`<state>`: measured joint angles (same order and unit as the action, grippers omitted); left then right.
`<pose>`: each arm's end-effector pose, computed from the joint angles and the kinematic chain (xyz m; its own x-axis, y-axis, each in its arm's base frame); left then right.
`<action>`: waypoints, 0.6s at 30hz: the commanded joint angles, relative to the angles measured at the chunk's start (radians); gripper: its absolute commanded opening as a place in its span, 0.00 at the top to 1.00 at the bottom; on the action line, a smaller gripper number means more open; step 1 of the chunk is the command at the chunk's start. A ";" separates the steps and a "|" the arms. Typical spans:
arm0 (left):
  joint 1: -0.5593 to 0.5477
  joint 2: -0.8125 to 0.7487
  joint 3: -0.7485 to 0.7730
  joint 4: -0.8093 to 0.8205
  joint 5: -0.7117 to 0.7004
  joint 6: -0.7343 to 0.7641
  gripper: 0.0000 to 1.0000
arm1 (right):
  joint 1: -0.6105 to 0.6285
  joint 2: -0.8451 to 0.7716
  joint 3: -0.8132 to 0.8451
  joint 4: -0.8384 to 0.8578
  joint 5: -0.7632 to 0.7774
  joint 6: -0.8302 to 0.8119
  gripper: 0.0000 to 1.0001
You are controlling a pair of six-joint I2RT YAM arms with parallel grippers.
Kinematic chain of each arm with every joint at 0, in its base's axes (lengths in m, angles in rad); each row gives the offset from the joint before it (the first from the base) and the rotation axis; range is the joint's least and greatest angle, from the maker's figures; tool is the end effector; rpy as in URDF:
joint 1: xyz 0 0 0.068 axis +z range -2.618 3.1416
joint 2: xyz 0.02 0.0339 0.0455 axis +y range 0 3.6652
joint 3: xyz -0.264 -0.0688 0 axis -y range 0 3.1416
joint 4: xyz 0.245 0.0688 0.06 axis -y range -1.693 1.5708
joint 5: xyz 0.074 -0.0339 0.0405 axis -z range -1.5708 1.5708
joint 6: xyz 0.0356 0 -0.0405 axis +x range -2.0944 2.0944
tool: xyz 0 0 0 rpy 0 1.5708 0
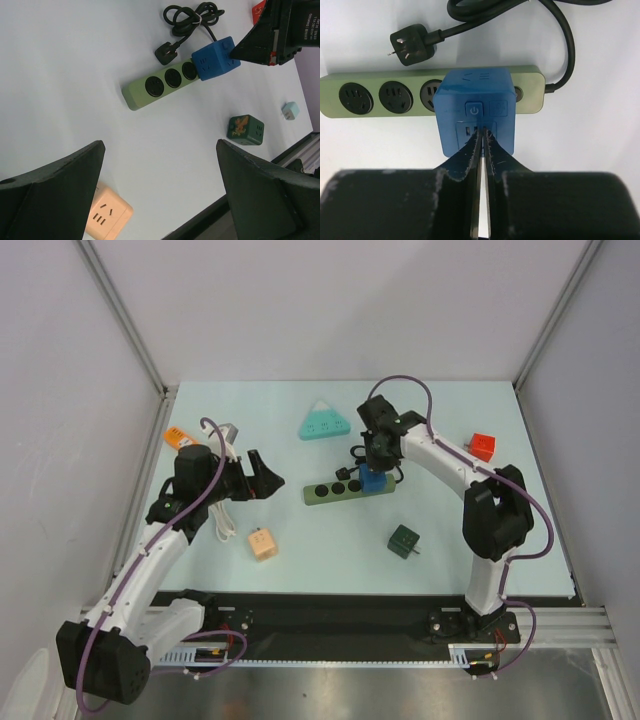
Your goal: Insert the plug
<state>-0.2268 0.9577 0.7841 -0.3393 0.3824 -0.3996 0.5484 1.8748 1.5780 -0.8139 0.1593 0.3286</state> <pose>0.2046 -0.0608 0.2937 -0.6449 -0.2216 -0.7314 0.2980 0.8084 -0.5077 0.3437 0.2034 0.2533 -0.8704 -0.1584 -0.4661 -0.1835 0.9830 0.0088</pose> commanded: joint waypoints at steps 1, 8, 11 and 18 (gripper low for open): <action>0.000 -0.002 0.003 0.023 0.023 0.013 0.00 | -0.010 0.053 -0.016 -0.016 -0.007 -0.005 0.93; 0.000 -0.008 -0.003 0.023 0.012 0.016 0.00 | 0.001 0.104 -0.101 0.032 -0.027 0.007 0.96; 0.000 -0.005 -0.002 0.023 0.013 0.016 0.00 | 0.018 0.122 -0.116 0.033 0.005 0.018 0.98; 0.000 -0.004 -0.002 0.022 0.007 0.016 0.00 | 0.027 0.057 -0.280 0.139 0.016 0.082 1.00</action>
<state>-0.2268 0.9577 0.7841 -0.3393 0.3874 -0.3992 0.5629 1.8267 1.4364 -0.6224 0.1989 0.3683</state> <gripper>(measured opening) 0.996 0.011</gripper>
